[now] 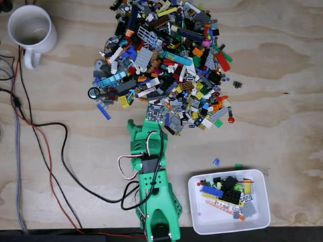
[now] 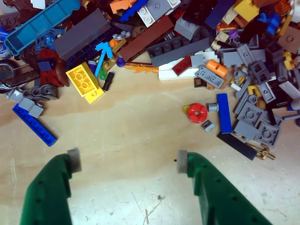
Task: Find the closest Lego and put it in the bin.
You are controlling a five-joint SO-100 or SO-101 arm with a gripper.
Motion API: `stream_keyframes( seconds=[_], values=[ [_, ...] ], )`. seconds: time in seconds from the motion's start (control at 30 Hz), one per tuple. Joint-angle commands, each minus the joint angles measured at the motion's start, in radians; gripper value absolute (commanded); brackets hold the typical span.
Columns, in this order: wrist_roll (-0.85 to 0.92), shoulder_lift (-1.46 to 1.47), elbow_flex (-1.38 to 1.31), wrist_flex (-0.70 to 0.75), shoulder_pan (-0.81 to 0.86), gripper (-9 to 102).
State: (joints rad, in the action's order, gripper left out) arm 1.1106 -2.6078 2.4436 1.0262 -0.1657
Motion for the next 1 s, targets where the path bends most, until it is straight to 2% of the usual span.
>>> stream_keyframes(
  seconds=[0.0, 0.53, 0.8, 0.97],
  values=[
    [0.006, -0.006, -0.029, -0.015, -0.025, 28],
    [0.011, 0.025, -0.038, -0.015, -0.026, 28],
    [-0.029, 0.606, -0.342, -0.083, -0.149, 27],
    [-0.014, 0.831, -0.465, -0.16, -0.19, 27]
  ],
)
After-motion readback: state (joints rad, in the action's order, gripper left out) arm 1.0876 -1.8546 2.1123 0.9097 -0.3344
